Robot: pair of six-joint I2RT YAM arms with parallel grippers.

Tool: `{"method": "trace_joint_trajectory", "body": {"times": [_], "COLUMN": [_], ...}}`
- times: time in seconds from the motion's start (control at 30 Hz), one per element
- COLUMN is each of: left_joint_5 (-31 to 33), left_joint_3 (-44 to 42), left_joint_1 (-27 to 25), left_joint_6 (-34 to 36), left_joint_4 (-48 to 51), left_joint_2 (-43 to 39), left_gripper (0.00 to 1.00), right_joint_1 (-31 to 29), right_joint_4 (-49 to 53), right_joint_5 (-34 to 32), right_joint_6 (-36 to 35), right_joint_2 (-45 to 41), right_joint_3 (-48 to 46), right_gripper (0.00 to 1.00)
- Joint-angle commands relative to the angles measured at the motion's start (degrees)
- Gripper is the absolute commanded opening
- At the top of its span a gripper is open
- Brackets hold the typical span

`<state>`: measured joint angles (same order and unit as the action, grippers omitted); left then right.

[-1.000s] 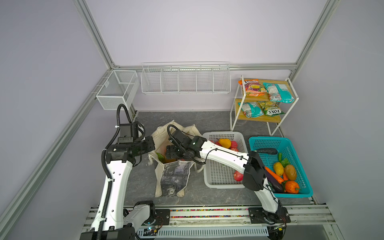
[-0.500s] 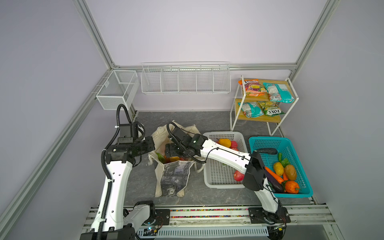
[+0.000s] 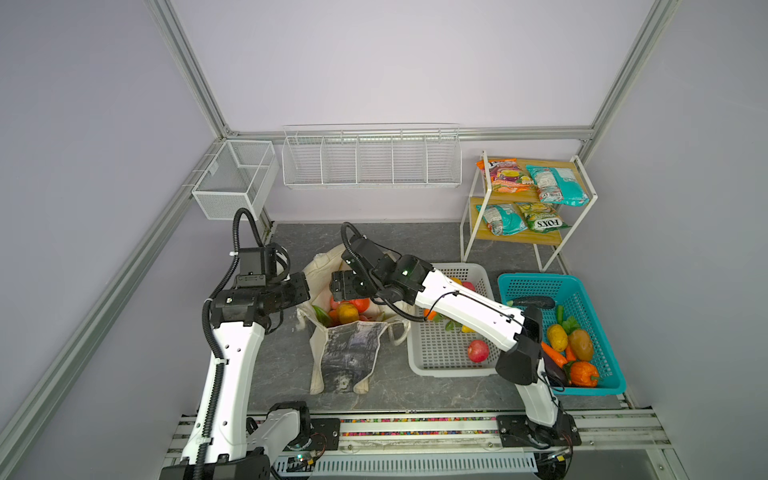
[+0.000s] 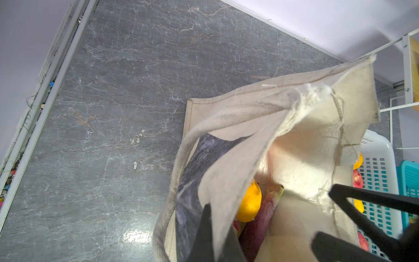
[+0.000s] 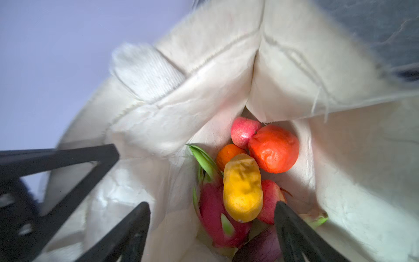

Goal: Place the food into the grocery bag and tie it
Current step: 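Raise the empty right gripper and swing it toward the snack shelf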

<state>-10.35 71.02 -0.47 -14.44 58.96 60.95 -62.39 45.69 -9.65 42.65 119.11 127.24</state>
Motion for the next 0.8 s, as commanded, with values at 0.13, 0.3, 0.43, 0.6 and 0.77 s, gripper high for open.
{"method": "trace_joint_trajectory", "body": {"times": [0.13,0.3,0.43,0.6,0.77], "left_joint_5": [0.1,0.1,0.1,0.8,1.8], "left_joint_3": [1.3,1.3,1.4,1.5,1.6], "left_joint_1": [0.2,0.2,0.3,0.3,0.3], "left_joint_6": [0.2,0.3,0.3,0.6,1.2], "left_joint_4": [-0.6,-0.6,-0.7,-0.9,-1.0], "left_joint_2": [-1.0,-0.8,-0.6,-0.1,0.2], "left_gripper": [0.00,0.00,0.00,0.00,0.00], "right_joint_1": [-0.1,-0.2,0.1,2.9,8.4], "right_joint_4": [2.8,4.9,5.2,5.6,5.2], "right_joint_5": [-5.7,-10.8,-14.7,-18.2,-19.3], "right_joint_6": [-4.8,-9.2,-13.6,-17.3,-17.6], "right_joint_2": [-5.7,-8.1,-10.8,-15.2,-21.5], "right_joint_3": [2.8,4.9,5.1,4.1,0.4], "right_gripper": [0.88,0.88,0.88,0.88,0.88]}}
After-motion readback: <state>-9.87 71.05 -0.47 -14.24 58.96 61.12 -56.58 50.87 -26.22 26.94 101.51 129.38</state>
